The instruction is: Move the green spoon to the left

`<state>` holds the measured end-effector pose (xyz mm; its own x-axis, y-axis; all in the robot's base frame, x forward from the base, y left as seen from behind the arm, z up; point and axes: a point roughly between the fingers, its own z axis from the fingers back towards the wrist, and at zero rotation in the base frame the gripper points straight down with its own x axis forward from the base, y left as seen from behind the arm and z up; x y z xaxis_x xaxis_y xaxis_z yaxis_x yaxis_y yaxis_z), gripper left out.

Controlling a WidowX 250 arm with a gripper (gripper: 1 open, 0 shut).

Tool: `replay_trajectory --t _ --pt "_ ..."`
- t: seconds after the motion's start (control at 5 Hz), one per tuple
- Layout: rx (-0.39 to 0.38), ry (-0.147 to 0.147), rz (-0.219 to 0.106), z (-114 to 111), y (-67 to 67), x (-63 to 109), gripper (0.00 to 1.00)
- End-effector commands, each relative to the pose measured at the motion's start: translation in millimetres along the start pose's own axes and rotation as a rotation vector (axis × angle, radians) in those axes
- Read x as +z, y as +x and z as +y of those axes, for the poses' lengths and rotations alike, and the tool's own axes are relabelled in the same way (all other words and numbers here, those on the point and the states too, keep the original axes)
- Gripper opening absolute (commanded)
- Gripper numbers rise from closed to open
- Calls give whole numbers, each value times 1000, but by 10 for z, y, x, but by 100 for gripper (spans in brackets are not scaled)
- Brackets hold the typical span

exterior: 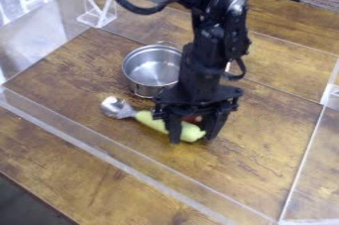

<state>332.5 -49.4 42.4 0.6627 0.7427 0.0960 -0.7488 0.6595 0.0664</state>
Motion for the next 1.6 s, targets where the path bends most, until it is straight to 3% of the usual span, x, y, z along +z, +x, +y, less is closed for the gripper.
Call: replay_trajectory --t 0.0,0.4,0.8,1.2,1.4 --pt "-19 -38 -23 17 30 87 0" --pt "-149 -20 6 85 -231 -25 0" --pt "-55 9 49 -107 -413 -148 0" --pt "-109 37 76 -149 -699 -121 0" --pt "-93 52 94 -212 -842 -129 0"
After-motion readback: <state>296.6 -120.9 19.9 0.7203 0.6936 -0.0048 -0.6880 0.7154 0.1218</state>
